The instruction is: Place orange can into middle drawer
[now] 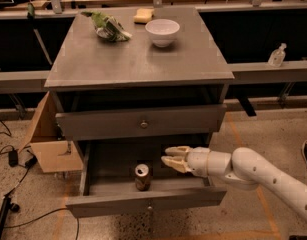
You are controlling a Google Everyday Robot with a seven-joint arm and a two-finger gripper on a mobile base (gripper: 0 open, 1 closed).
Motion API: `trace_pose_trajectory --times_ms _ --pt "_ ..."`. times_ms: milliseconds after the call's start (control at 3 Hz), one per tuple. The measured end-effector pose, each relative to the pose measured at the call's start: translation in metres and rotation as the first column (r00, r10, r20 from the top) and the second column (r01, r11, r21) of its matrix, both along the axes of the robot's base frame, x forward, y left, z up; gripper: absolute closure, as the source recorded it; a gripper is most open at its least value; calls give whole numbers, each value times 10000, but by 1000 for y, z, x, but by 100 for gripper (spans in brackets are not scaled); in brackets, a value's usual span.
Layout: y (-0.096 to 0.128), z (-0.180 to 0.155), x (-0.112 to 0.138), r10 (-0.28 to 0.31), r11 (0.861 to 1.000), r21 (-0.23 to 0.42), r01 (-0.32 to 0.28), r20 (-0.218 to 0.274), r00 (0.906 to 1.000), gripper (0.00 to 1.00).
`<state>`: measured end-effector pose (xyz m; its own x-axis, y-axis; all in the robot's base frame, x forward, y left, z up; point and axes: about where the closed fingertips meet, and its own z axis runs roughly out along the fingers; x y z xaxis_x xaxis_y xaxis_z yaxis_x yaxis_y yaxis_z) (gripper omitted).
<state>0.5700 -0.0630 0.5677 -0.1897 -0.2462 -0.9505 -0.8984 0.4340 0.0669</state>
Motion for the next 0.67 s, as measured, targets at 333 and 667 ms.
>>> trace_pose_trajectory --times_ms 333,667 --pt "-30 55 -2 102 9957 922 -132 330 9994 87" --pt "-40 143 12 802 9777 1850 -992 1073 9910 100"
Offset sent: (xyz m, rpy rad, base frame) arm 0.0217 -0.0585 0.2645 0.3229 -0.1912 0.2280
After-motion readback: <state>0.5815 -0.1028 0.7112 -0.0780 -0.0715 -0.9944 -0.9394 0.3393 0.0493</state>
